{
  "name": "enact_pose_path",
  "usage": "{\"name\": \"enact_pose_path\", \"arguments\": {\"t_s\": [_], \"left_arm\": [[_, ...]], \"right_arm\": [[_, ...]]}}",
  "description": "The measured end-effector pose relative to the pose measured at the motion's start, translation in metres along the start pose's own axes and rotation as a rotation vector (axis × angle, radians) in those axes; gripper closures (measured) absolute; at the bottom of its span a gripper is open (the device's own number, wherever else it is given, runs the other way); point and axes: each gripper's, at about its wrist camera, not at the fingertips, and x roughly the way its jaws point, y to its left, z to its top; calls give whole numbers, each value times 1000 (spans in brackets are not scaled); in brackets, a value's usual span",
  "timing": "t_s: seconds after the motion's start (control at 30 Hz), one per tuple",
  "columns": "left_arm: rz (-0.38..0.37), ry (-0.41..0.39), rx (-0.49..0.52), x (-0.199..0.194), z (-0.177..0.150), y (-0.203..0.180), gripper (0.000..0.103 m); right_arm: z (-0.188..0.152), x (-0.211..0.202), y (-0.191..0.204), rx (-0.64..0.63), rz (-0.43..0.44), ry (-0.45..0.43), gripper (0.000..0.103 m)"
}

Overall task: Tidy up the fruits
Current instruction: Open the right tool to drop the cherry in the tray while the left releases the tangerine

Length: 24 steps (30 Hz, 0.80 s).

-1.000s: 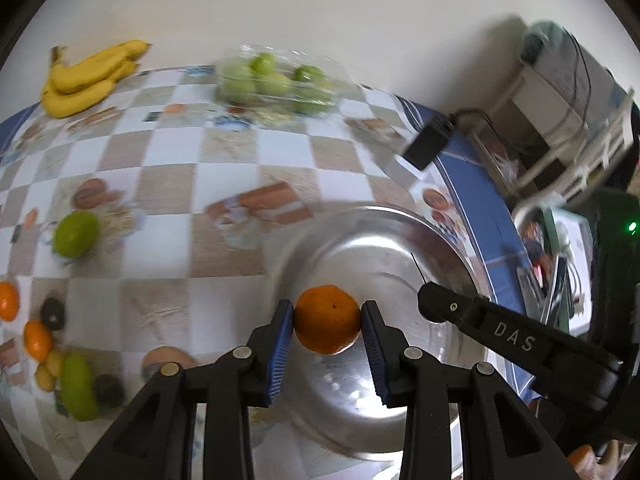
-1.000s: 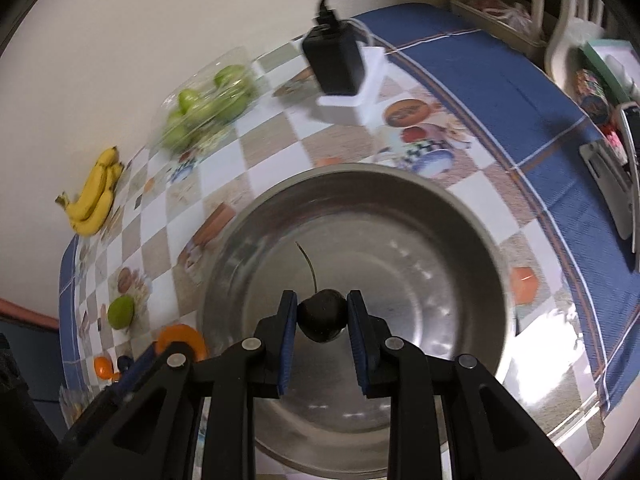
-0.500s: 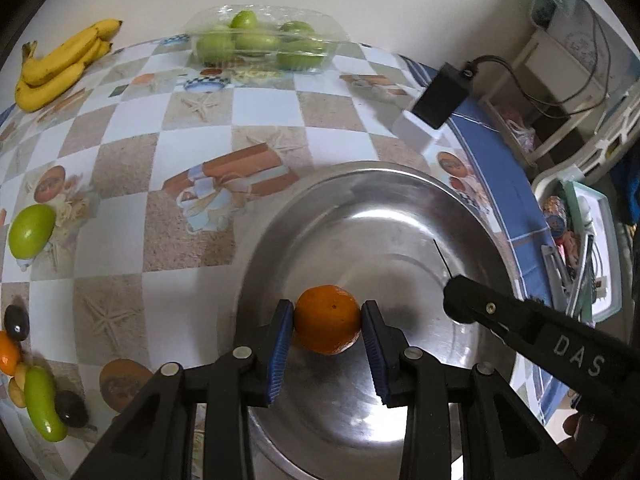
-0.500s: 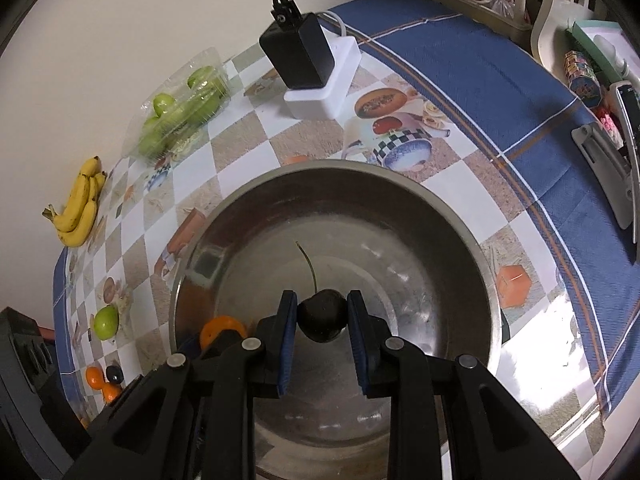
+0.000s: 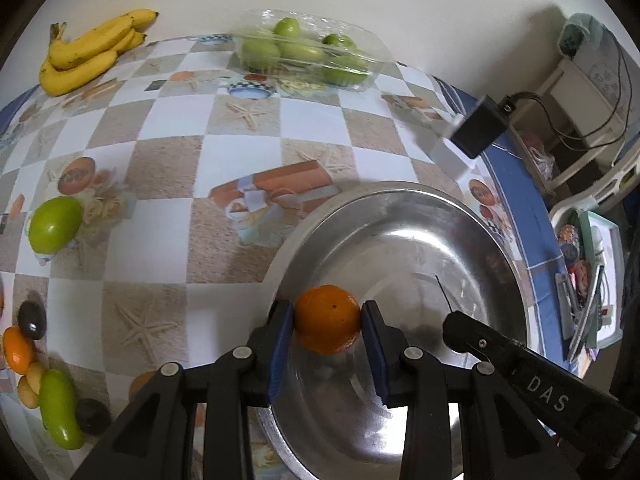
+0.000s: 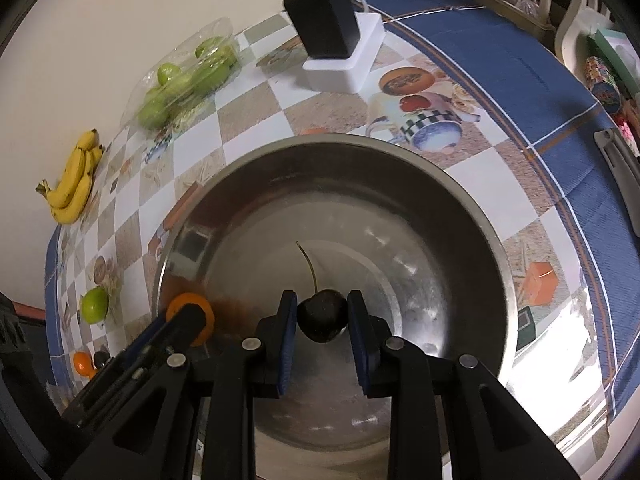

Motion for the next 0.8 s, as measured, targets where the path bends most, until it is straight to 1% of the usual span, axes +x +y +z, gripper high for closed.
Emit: {"name": "enact_pose_path", "arguments": {"t_s": [0.2,0.43,0.47,0.5,0.57,0.7,0.8], "left_arm": [[1,-3,-27,-2,1,7,66],[10,7,-23,-2,1,5,65],[8,10,-23,-2,1,5,64],[5,13,-23,-1,1,5,63],[0,16,-23,-2,2,4,63],[-23,3,-15,-10,3,1,63],[-25,-17,-4,-19,6,-2,60]], "right_arm": [[0,2,4,-9,-4,6,76],[0,4,7,-26,-19,17,75],[0,4,8,-28,-20,17,73],[0,3,8,-28,-22,14,68],[1,0,9,-30,-22,4,64],[2,-8,10,-30,-18,-21,64],[2,-17,10,-25,-16,-44,64]]}}
